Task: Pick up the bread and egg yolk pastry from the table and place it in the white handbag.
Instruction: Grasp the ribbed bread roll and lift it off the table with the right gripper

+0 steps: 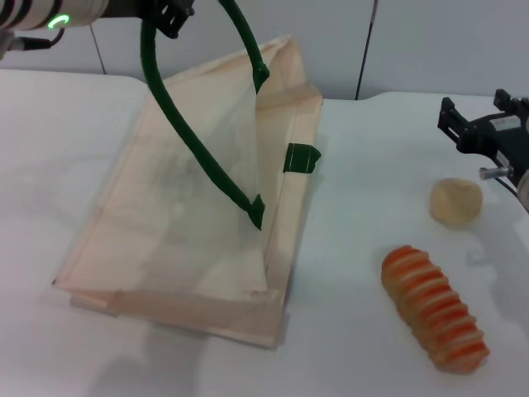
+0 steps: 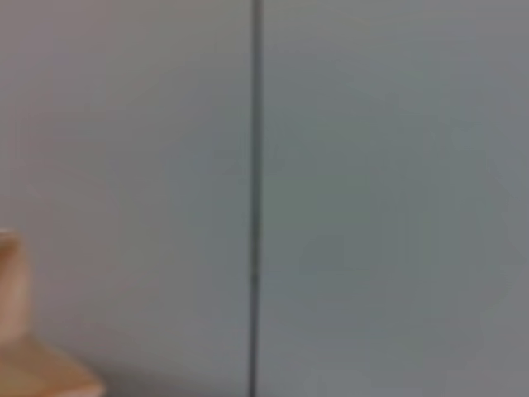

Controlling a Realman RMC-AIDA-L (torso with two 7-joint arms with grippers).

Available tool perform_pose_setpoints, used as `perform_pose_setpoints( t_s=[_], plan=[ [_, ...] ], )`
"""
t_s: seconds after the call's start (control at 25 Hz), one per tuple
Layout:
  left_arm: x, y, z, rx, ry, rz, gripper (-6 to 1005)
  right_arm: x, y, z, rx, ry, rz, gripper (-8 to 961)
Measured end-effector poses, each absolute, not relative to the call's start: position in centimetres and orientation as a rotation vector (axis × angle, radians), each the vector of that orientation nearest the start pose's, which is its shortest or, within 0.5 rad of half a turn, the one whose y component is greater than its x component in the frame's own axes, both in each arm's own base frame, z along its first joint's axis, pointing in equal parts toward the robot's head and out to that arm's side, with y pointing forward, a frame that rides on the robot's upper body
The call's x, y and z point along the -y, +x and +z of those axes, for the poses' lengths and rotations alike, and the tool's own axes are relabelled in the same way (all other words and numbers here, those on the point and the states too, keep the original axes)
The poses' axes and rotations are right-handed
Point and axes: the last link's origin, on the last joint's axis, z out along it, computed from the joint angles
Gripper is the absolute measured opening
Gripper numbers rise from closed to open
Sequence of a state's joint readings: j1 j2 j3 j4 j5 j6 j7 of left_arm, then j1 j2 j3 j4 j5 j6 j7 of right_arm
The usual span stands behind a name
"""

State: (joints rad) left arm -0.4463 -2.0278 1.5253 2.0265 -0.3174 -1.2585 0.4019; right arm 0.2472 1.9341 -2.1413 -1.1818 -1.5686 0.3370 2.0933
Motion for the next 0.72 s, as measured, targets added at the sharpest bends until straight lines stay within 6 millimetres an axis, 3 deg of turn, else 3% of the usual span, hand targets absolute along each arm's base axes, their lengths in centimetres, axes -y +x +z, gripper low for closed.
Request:
perform_pose_setpoints(
  t_s=[0.2, 0.52, 0.72],
  plan=[
    [-35.6, -7.8, 10.1, 0.317, -2.108, 0.037, 139, -36.0, 22.3, -2.0, -0.638, -1.944, 0.425, 786],
    [-35.6, -7.9, 10.1, 0.321, -2.107, 0.046, 138, -36.0, 24.3, -1.3, -0.708, -2.104, 0.380, 785],
    [-35.7, -8.1, 10.3, 0.318, -2.093, 0.059, 138, -35.7, 25.3, -1.4, -0.733, -2.206, 0.256, 785]
  ],
)
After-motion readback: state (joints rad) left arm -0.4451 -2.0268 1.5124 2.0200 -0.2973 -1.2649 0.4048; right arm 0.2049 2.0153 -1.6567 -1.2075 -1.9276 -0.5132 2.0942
